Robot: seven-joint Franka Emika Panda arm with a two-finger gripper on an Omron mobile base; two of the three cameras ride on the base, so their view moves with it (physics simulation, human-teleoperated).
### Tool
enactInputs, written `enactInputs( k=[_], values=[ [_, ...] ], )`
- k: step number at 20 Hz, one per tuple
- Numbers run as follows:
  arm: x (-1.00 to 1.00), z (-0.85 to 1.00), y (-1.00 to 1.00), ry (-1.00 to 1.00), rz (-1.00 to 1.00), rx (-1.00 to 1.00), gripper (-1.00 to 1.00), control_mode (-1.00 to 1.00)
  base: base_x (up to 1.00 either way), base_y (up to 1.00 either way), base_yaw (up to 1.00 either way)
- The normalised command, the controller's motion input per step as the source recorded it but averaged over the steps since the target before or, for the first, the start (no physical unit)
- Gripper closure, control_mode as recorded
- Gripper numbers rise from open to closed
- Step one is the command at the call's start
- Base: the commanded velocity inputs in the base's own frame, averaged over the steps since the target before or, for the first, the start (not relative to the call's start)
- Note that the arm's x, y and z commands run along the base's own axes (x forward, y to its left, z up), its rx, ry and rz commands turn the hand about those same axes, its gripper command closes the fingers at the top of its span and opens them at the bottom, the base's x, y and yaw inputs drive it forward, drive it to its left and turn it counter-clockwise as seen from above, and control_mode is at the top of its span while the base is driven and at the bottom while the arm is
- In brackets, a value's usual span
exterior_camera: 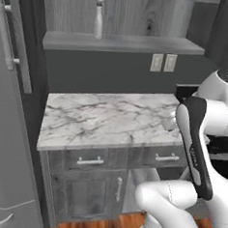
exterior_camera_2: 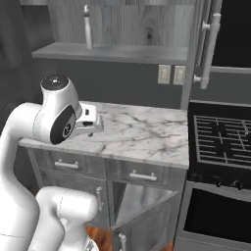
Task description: Move the cutting board and knife to the sink. Then move spray from the cabinet to the counter.
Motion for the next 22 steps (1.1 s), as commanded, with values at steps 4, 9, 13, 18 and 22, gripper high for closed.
enactInputs(
  k=[4, 9, 13, 18, 22],
  values=[
    [0.0, 0.0, 0.0, 0.0, 0.0, 0.0, -1.0, 1.0, 0.56, 0.48, 0.07],
    [0.0, 0.0, 0.0, 0.0, 0.0, 0.0, -1.0, 1.0, 0.29, 0.13, 0.04],
    [0.0, 0.0, 0.0, 0.0, 0.0, 0.0, -1.0, 1.0, 0.06, -0.22, 0.0],
    [0.0, 0.0, 0.0, 0.0, 0.0, 0.0, -1.0, 1.0, 0.17, -0.14, -0.05],
    [0.0, 0.0, 0.0, 0.0, 0.0, 0.0, -1.0, 1.0, 0.42, 0.0, -0.15]
  ],
)
